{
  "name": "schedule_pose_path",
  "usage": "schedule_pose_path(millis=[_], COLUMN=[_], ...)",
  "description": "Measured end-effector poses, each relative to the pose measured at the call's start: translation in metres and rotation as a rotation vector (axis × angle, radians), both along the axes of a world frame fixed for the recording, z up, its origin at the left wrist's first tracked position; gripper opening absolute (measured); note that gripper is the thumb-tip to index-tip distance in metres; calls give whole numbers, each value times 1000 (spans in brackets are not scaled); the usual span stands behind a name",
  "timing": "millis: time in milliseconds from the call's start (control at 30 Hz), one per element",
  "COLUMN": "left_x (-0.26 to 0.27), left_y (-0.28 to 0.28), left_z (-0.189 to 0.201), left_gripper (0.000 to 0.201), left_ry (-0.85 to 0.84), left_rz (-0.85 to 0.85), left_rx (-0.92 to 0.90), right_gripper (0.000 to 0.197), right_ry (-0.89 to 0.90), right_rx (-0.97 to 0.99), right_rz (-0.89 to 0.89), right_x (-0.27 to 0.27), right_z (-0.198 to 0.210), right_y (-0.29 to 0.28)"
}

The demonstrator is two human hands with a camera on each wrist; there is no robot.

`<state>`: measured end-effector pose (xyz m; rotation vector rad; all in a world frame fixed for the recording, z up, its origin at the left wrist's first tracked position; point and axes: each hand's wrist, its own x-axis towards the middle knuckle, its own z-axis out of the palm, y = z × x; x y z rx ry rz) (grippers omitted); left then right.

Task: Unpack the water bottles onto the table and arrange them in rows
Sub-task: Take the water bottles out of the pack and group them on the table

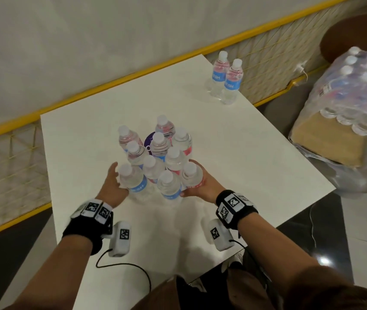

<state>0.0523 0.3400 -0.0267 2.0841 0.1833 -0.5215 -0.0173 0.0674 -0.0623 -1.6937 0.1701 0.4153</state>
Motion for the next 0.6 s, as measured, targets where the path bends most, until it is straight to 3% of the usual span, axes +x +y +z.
schedule_pose_path(millis=[100, 167, 200, 300, 333, 433, 500, 600], left_x=[-6, 8, 11, -17, -25, -45, -54, -65], left_y=[2, 14, 10, -24, -33, -41, -39, -36], left_z=[-41, -106, -118, -56, -47, -51, -59, -67], left_gripper=[114, 110, 103, 83, 79, 71, 85, 132], left_ry=[67, -23, -48, -64, -61, -276, -333, -300], left_rz=[-148, -105, -47, 160, 197, 202, 184, 113], left_rx=[44, 24, -9, -103, -138, -175, -204, -215], right_gripper=[103, 106, 108, 113, 112, 106, 102, 108], right_ry=[-14, -19, -20, -43, -54, -74, -90, -110], right_rx=[-22, -30, -32, -42, -50, -34, -6, -1], right_rz=[-41, -41, -39, -21, -20, -79, -139, -221], right_x=[-1, -2, -3, -3, -3, -5, -8, -7], right_z=[7, 9, 11, 12, 11, 6, 3, -1], right_y=[10, 13, 14, 22, 26, 36, 44, 57])
